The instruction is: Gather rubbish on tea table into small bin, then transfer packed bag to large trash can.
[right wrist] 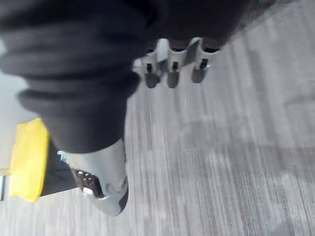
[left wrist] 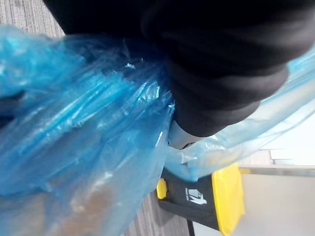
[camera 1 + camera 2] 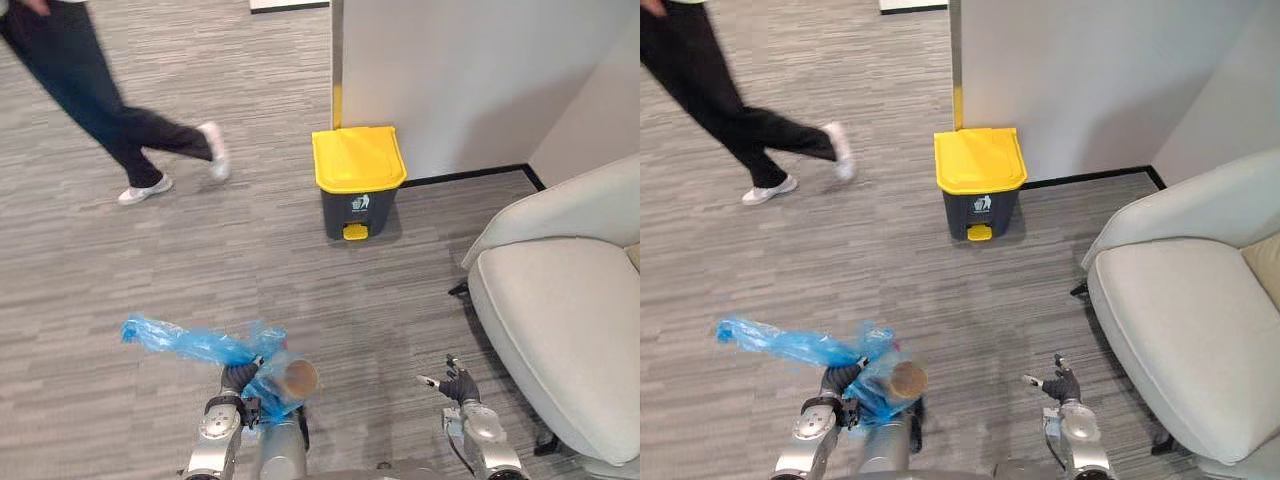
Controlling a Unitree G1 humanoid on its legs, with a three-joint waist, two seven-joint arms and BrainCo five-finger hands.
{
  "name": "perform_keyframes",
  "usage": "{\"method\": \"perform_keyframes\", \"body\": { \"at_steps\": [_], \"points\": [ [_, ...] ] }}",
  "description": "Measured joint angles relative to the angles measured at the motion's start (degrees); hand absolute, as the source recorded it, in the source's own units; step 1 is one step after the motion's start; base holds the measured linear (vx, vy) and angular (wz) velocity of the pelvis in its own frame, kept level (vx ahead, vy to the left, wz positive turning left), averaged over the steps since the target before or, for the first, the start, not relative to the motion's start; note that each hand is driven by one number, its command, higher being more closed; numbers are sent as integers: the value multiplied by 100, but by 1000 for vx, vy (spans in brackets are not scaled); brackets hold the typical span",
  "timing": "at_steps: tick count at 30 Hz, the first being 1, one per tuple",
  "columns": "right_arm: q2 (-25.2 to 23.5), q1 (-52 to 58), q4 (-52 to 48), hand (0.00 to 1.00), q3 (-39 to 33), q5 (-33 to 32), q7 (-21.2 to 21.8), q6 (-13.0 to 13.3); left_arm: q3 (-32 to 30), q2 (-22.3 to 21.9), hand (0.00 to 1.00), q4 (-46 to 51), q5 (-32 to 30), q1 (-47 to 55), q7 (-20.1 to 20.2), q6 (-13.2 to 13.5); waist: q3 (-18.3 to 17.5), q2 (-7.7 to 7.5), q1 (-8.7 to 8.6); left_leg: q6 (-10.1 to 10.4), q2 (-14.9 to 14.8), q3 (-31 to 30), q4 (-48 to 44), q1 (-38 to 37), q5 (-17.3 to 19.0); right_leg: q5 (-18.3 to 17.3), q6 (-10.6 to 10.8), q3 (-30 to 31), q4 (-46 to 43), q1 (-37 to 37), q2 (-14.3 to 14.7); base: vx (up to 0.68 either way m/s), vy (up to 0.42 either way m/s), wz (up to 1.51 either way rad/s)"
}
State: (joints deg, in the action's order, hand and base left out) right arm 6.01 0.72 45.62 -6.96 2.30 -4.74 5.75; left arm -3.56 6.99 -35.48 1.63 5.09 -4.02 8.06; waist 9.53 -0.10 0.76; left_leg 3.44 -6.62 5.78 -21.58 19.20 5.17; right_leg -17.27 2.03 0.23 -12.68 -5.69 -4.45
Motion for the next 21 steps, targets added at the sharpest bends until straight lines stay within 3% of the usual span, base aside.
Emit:
{"method": "perform_keyframes", "body": {
  "at_steps": [2,3,4,5,6,8,9,12,13,14,15,16,18,21],
  "points": [
    [8,25,27,0,-39,6,-1,-2,13,12,100,-10,-3,8,10,-4,10,-60,31,-173,160,243,-423,-42,504,-122,200,252,-714,186,-272,366,302,-32],
    [-23,23,27,0,0,12,7,-1,68,41,100,-9,-2,114,11,-5,10,-67,29,-271,232,423,-451,-278,730,-30,373,408,-1684,547,-386,353,293,-45],
    [-42,24,30,0,13,14,16,0,75,74,100,-10,-1,156,12,-6,12,-81,34,-304,273,503,-413,-427,813,98,587,484,-2250,788,-440,499,346,-50],
    [-95,21,77,0,38,38,56,-1,175,179,100,-12,-1,244,14,-10,8,-103,6,-391,370,652,-278,-805,940,354,970,543,-3599,1351,-544,288,171,-33],
    [-104,25,87,0,56,55,78,-3,197,199,100,-11,-1,267,14,-12,12,-95,-4,-430,380,692,-246,-958,979,328,920,465,-3990,1544,-574,366,165,-26],
    [-133,51,88,0,122,63,125,-4,222,227,100,-2,3,255,9,-12,21,-72,-38,-515,379,723,-140,-1411,1152,134,552,-32,-4683,2082,-561,394,65,-3],
    [-133,48,74,0,120,66,126,-4,218,235,100,0,4,246,8,-11,38,-42,-68,-491,376,732,-6,-1651,1233,8,331,-302,-4695,2399,-533,407,9,4],
    [-109,-19,71,0,119,66,126,-4,207,241,100,0,6,245,12,-12,39,-43,-151,-409,295,737,206,-2050,1340,-55,215,-703,-3921,2891,-382,434,-73,5],
    [-105,-9,79,0,119,66,126,-7,187,230,100,-4,5,232,15,-9,47,-55,-186,-309,234,730,350,-2335,1397,121,68,-878,-2792,3047,-204,493,-130,12],
    [-99,9,84,0,120,65,126,-8,193,232,100,-3,5,233,19,-5,13,-108,-218,-229,226,700,379,-2419,1444,344,21,-906,-2284,3042,-144,623,-176,34],
    [-41,60,140,0,111,66,124,-3,196,209,100,-106,3,185,26,5,28,-101,-293,-14,231,539,373,-2560,1601,1155,-262,-968,-1788,2907,-59,503,-130,19],
    [66,23,254,0,98,66,123,-15,216,177,100,-249,0,86,38,-4,-17,53,-259,64,57,465,446,-2605,1565,1019,-332,-1024,-1842,2885,92,495,-137,10],
    [103,13,249,0,51,63,122,-14,209,187,100,-291,-3,28,36,-2,-16,98,-276,198,4,353,432,-2679,1453,740,-400,-1080,-1987,2896,140,417,-140,-2],
    [79,180,231,0,15,61,128,-67,209,51,100,-333,-8,-101,92,-3,2,145,-311,409,-296,51,-1056,-2324,975,460,-526,-1257,-1717,2194,330,483,-206,14]
  ]
}}
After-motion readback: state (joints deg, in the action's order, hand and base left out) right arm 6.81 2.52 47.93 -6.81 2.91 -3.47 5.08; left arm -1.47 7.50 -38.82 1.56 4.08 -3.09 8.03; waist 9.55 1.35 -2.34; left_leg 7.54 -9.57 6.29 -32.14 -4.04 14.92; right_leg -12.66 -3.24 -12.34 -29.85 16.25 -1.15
